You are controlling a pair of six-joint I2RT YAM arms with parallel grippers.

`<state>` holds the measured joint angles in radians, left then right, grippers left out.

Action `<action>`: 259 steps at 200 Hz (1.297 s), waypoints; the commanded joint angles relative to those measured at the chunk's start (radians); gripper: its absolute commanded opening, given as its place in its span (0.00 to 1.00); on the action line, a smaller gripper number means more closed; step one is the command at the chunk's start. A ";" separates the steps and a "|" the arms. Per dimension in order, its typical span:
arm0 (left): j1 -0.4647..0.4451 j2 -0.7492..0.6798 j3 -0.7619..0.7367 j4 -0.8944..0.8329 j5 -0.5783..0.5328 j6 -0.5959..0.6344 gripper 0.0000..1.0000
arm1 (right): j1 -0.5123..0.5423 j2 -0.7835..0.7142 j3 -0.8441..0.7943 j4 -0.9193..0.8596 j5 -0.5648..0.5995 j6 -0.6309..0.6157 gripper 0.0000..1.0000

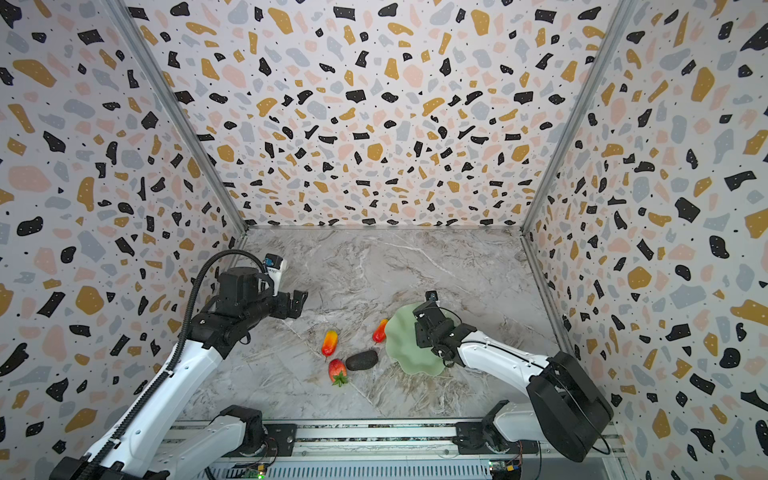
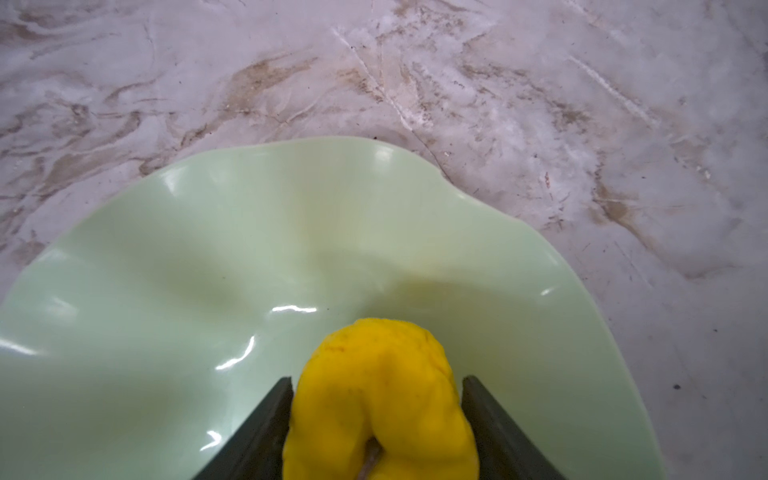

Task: Place and organize the fake fruits in the fruit bowl
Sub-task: 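Carry the apple over the green bowl and lower it inside, then open the right gripper to release the apple and move toward the avocado, then lower the right gripper onto the dark avocado and grasp it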

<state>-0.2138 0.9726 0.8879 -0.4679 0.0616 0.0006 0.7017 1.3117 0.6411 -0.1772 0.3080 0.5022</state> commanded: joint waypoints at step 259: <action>-0.005 0.006 -0.001 0.016 -0.021 0.009 1.00 | 0.383 0.260 0.485 -0.234 -0.471 -0.882 0.99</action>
<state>-0.2146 0.9886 0.8879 -0.4679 0.0566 0.0006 1.0805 1.5444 1.0874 -0.4179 -0.1020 -0.3325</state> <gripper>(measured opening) 0.995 0.993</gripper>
